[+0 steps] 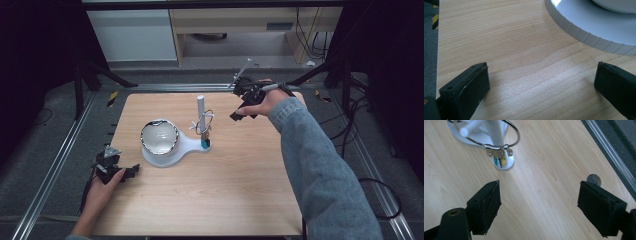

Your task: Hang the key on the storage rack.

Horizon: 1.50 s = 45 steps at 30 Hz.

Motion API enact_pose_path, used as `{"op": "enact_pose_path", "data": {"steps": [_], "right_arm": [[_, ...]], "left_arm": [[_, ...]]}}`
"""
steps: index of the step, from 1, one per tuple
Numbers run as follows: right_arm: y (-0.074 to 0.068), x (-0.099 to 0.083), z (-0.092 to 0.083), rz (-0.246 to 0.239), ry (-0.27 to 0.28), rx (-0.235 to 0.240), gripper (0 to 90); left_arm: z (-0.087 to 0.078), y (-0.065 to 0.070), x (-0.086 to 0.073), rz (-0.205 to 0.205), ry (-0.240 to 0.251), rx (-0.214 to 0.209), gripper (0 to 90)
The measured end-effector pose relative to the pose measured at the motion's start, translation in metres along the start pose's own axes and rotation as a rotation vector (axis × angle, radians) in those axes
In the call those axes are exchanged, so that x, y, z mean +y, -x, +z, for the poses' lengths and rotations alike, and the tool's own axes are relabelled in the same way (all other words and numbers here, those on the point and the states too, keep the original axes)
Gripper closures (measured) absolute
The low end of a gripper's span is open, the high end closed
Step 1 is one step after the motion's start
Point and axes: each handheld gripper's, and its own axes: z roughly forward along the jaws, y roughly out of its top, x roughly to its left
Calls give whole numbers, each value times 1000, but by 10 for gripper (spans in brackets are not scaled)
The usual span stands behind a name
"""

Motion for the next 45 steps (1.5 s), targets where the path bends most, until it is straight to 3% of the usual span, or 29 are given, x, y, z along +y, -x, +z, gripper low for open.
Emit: {"op": "enact_pose_path", "data": {"steps": [12,16,20,29,45], "right_arm": [[7,-38,22,75,50,-8,74],[9,-52,29,102,54,-20,88],[10,-65,35,122,54,-44,165],[5,-95,51,131,41,-49,118],[-5,-157,82,153,94,-100,91]], "left_arm": [[0,0,0,-1,1,0,0],[0,0,0,-5,4,0,0],[0,0,0,-5,4,-1,0],[0,0,0,-5,3,0,0],[0,0,0,-5,4,0,0]]}}
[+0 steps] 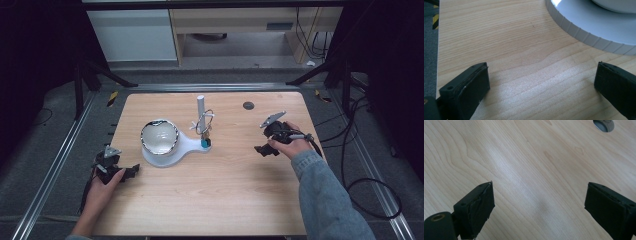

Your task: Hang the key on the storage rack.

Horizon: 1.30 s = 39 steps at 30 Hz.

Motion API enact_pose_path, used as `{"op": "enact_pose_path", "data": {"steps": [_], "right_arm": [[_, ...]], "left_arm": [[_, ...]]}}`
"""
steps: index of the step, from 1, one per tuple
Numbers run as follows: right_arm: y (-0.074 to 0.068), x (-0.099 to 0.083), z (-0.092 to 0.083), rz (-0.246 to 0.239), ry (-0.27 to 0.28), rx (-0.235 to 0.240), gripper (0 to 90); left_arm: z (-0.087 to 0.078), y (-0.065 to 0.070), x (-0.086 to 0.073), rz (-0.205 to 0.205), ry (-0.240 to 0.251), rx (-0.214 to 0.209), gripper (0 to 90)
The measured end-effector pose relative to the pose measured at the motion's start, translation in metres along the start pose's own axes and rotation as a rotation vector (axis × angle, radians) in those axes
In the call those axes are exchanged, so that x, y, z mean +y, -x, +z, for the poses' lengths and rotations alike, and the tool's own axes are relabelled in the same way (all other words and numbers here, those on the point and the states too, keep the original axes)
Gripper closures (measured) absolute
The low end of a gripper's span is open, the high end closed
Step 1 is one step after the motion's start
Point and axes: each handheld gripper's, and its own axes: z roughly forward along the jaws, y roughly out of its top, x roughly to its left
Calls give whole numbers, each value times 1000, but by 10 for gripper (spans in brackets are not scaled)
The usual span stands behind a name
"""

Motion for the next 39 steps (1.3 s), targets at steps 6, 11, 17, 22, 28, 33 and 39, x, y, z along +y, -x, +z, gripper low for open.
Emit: {"op": "enact_pose_path", "data": {"steps": [6,11,17,22,28,33,39], "right_arm": [[-3,-24,13,31,10,5,93],[-8,-43,23,54,13,17,94],[-12,-58,29,84,18,27,95],[-11,-71,30,124,48,17,92],[-3,-84,29,194,91,5,81],[1,-92,29,237,126,-13,67],[5,-99,32,296,176,-65,45]], "left_arm": [[0,0,0,0,0,0,0],[0,0,0,0,0,0,0],[0,0,0,-1,0,1,0],[0,0,0,-1,0,1,0],[0,0,0,-2,0,1,0],[0,0,0,-2,0,1,0],[0,0,0,-2,0,2,0]]}}
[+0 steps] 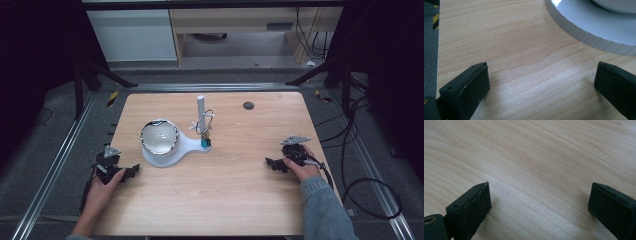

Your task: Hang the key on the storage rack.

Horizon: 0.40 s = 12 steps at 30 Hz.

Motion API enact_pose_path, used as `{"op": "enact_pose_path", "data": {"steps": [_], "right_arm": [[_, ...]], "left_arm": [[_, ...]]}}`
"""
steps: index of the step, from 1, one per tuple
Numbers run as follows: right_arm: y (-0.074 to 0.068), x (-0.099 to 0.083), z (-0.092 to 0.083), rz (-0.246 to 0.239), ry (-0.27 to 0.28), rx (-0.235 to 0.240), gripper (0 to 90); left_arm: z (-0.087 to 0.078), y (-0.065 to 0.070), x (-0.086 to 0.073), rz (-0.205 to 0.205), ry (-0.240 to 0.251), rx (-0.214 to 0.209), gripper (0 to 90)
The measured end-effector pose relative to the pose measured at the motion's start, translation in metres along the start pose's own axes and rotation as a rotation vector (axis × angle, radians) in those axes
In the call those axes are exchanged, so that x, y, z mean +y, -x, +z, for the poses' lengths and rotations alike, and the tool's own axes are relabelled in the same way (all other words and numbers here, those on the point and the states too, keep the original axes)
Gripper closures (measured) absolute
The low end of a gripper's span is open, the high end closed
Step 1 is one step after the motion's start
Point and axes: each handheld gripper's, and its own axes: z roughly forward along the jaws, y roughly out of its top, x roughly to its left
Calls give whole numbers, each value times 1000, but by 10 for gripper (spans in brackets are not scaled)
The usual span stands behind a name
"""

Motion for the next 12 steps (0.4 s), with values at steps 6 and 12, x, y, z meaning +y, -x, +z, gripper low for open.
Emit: {"op": "enact_pose_path", "data": {"steps": [6,12], "right_arm": [[3,0,1,48,-13,-49,1],[4,0,1,64,-15,-69,2]], "left_arm": [[0,0,0,0,0,0,0],[0,0,0,0,0,0,0]]}}
